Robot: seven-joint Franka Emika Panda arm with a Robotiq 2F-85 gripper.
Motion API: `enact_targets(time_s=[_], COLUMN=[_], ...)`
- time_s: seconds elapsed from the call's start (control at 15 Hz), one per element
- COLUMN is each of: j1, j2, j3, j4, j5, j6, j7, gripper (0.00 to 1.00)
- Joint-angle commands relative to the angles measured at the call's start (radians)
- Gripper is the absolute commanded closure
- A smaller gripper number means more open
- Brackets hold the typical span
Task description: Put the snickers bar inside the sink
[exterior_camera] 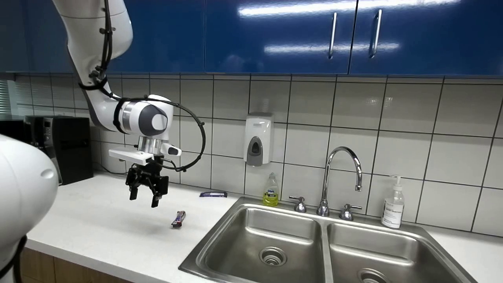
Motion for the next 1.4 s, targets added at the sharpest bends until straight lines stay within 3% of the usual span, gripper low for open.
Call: enact_targets(time_s=[0.0,0.53,0.93,1.33], j1=[0.001,0.006,-0.017,-0.029], j2=[0.112,0.331,0.468,0.537], j3=[-0.015,-0.058,-0.057,-0.067], j4=[0.101,0.349,0.519,0.609], j5=[-0.046,-0.124,-0.118,-0.142], j6=[0.026,0.011,-0.086,-0.16], j7=[-0.019,-0.011,-0.125,-0.237], gripper=[0.0,0.0,0.0,0.0])
